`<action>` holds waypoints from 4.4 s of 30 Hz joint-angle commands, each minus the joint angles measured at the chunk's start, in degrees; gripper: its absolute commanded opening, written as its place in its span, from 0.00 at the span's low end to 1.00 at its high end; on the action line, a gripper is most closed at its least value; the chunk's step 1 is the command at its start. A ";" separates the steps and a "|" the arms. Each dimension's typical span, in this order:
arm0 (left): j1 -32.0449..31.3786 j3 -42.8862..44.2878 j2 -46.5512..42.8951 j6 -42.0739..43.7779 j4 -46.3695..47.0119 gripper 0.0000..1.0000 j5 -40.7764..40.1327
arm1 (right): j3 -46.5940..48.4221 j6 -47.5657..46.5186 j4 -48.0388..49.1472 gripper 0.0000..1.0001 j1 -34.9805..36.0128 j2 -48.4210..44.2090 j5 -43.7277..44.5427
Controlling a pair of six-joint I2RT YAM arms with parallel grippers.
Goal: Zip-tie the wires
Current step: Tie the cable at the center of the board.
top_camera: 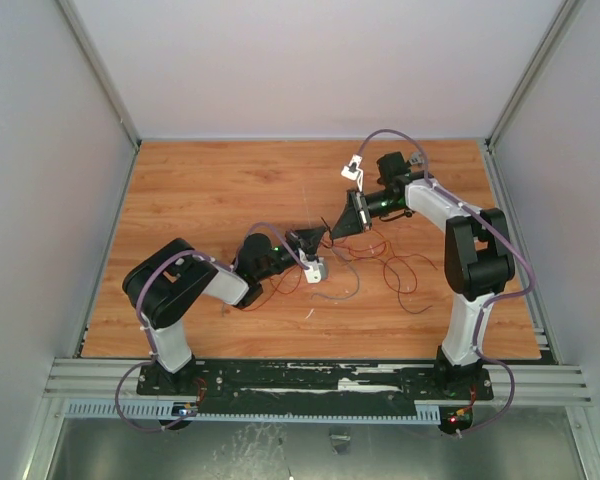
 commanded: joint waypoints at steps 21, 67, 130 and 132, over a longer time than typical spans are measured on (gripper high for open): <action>-0.74 -0.09 0.50 -2.93 3.98 0.00 1.50 | -3.40 1.46 6.36 0.27 -0.08 -4.82 5.81; -0.01 0.38 1.24 -5.70 3.72 0.00 1.85 | -5.90 3.55 12.12 0.33 3.38 -9.66 8.31; -4.81 -4.46 -23.40 -54.31 -7.05 0.46 -29.68 | -21.83 40.07 46.52 0.00 10.61 -26.63 54.13; -5.55 -4.85 -24.16 -55.53 -8.56 0.46 -28.32 | -22.62 42.63 47.66 0.00 11.64 -27.56 58.11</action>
